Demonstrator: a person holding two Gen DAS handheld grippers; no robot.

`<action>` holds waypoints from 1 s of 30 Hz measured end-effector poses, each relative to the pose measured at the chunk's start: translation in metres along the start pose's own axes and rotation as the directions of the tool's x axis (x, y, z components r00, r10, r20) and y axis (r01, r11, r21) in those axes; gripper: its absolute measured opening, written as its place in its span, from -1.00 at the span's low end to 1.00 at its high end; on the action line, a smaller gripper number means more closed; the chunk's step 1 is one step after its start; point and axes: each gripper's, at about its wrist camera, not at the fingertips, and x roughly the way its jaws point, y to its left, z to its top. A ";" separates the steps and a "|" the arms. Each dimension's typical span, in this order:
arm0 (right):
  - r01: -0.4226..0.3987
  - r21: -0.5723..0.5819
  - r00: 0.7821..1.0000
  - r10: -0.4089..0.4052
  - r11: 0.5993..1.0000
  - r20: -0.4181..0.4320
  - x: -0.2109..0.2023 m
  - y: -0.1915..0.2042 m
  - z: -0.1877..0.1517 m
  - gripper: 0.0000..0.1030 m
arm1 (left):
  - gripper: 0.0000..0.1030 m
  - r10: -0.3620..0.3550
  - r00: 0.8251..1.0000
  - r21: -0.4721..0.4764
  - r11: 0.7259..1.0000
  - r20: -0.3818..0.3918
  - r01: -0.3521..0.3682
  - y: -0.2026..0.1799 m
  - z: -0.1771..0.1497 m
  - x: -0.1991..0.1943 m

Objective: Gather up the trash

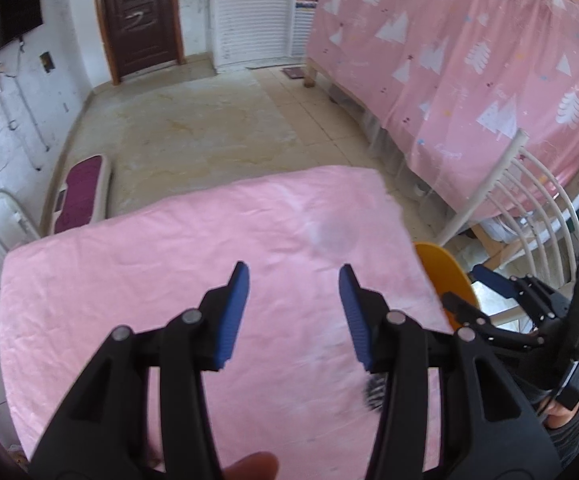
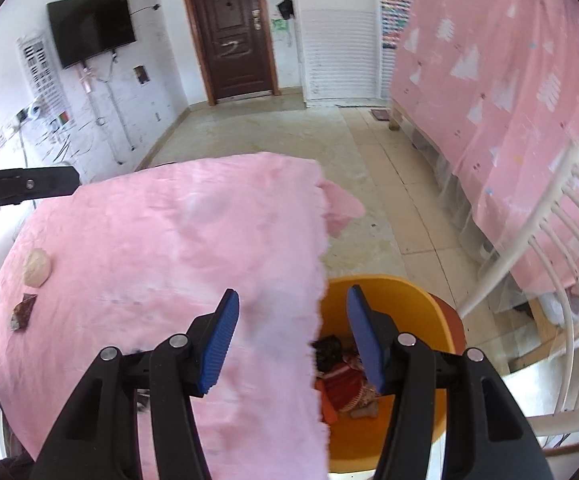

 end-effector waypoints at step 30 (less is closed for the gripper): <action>-0.122 -0.278 0.990 0.097 0.953 -0.100 0.023 0.200 -0.004 -0.06 | 0.05 0.065 0.992 -0.154 0.985 -0.104 -0.081 0.144 -0.086 0.014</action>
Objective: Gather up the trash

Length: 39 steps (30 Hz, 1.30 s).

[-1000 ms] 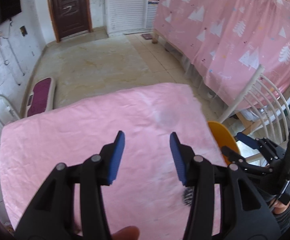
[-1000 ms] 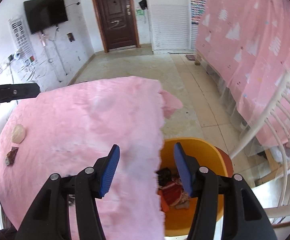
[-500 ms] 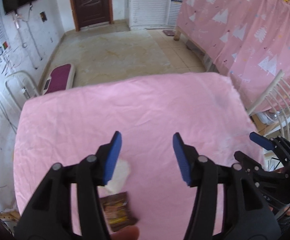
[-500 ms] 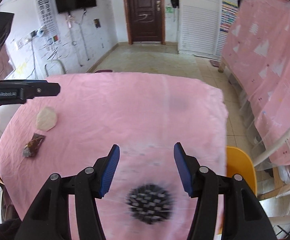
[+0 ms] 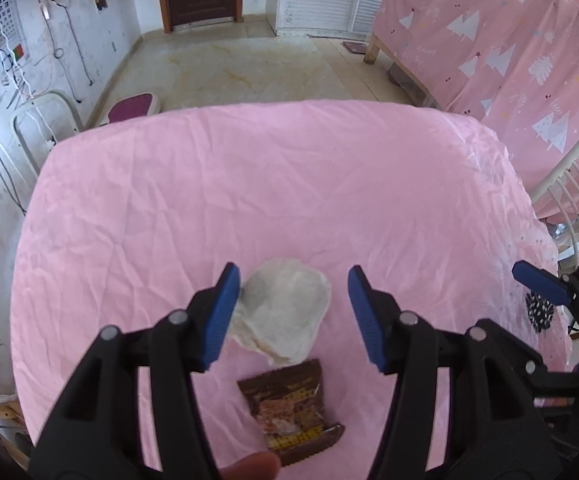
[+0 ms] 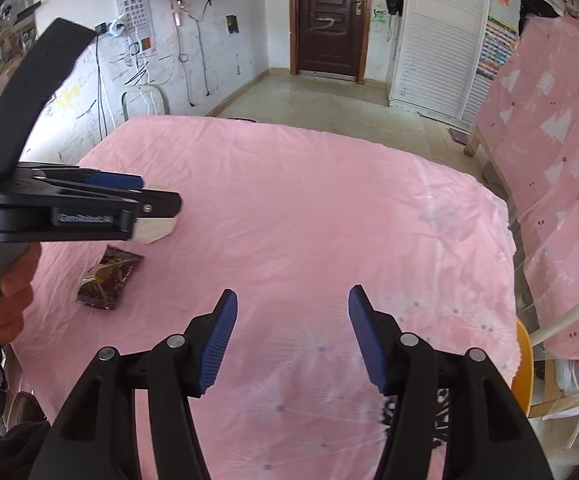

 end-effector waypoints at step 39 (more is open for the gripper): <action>-0.166 -0.136 0.983 0.153 0.977 -0.107 0.056 0.136 0.021 -0.16 | -0.08 0.006 0.996 -0.158 0.987 0.084 0.007 0.096 -0.016 -0.035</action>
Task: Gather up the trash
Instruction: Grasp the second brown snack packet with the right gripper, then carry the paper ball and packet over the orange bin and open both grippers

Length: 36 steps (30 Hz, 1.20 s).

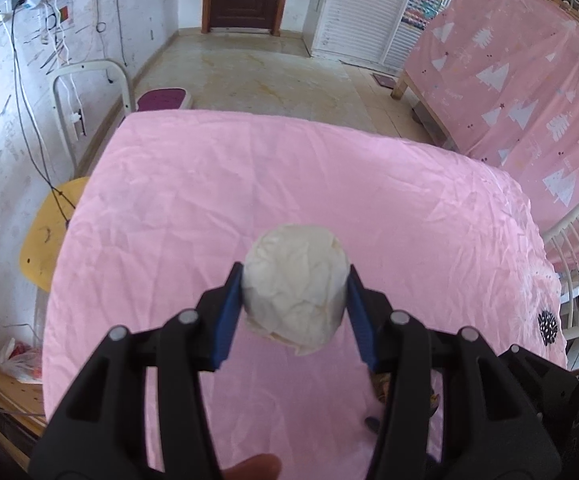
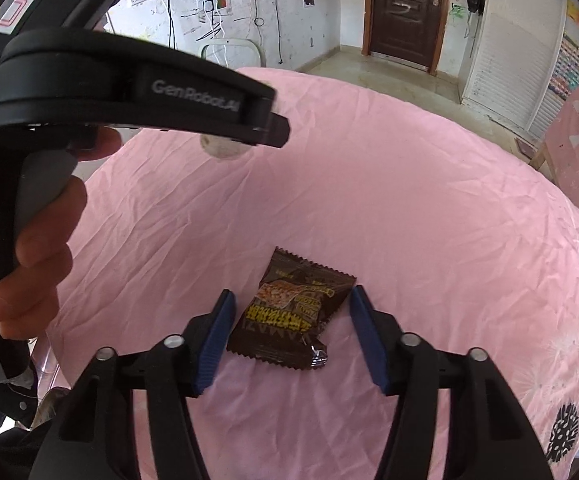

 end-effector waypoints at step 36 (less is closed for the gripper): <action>0.099 0.352 0.961 -0.180 0.931 0.207 -0.121 -0.206 -0.085 -0.43 | -0.08 -0.045 0.999 0.221 0.975 0.029 0.038 -0.180 0.013 -0.013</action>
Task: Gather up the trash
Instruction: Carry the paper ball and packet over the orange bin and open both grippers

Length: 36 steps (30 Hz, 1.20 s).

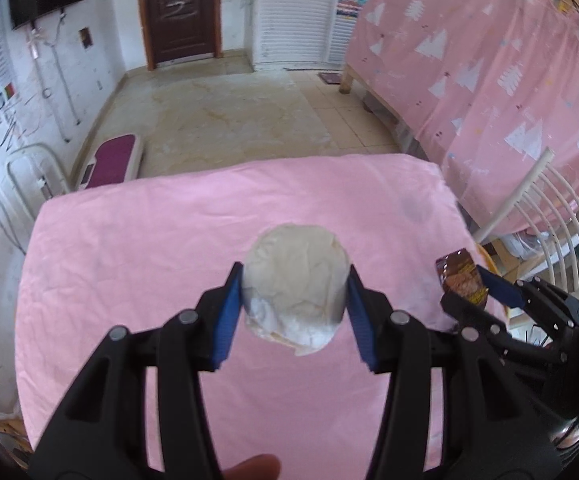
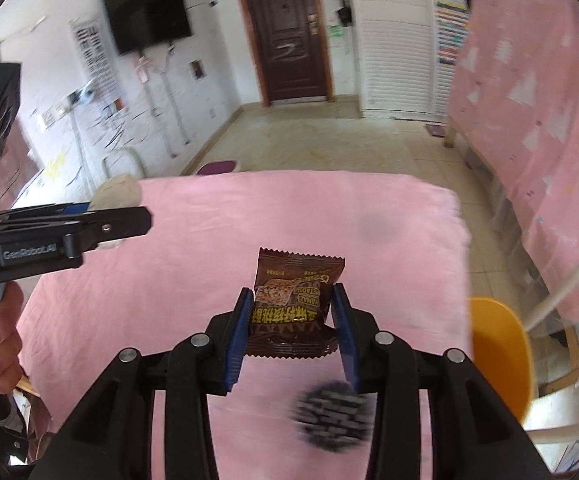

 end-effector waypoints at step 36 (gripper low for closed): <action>0.090 0.296 0.995 -0.075 0.951 -0.063 0.011 -0.216 -0.063 -0.39 | -0.08 -0.163 0.974 0.216 0.957 -0.157 0.195 -0.241 0.022 0.084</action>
